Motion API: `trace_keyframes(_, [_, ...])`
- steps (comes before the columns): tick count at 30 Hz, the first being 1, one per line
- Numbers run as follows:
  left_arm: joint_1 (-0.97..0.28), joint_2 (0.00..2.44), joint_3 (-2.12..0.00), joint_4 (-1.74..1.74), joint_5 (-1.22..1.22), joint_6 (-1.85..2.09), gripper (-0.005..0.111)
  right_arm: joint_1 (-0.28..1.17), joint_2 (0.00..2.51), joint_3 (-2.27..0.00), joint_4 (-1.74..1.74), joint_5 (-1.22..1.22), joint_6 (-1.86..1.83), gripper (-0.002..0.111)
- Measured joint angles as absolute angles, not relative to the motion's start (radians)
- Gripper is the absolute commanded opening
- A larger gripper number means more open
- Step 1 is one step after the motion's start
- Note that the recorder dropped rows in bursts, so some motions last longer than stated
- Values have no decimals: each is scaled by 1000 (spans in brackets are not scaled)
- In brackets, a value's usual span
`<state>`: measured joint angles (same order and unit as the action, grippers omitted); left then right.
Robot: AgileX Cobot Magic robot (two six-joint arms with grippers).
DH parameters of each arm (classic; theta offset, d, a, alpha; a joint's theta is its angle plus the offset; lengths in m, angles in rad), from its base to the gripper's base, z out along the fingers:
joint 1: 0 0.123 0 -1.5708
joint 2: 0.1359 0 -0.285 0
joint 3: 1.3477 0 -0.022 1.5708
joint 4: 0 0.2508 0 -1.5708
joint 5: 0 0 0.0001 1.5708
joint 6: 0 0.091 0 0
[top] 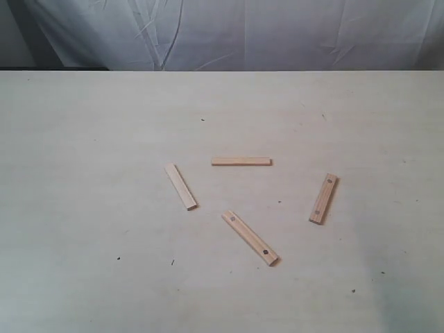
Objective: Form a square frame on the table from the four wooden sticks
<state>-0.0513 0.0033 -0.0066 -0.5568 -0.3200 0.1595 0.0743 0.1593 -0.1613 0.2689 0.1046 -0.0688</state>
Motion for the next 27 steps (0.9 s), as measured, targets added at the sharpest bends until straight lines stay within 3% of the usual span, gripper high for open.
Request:
trace_keyframes(7, [-51, 298, -290, -659, -100, 329, 0, 74, 689, -525, 279, 461, -69, -1])
trace_keyframes(19, [-51, 1234, -739, -514, 371, 374, 0, 102, 1326, -668, 428, 473, -32, -1])
trace_keyframes(27, [-51, 1617, -1076, -24, 673, 0, 0, 284, 1637, -948, 217, 597, 238, 1])
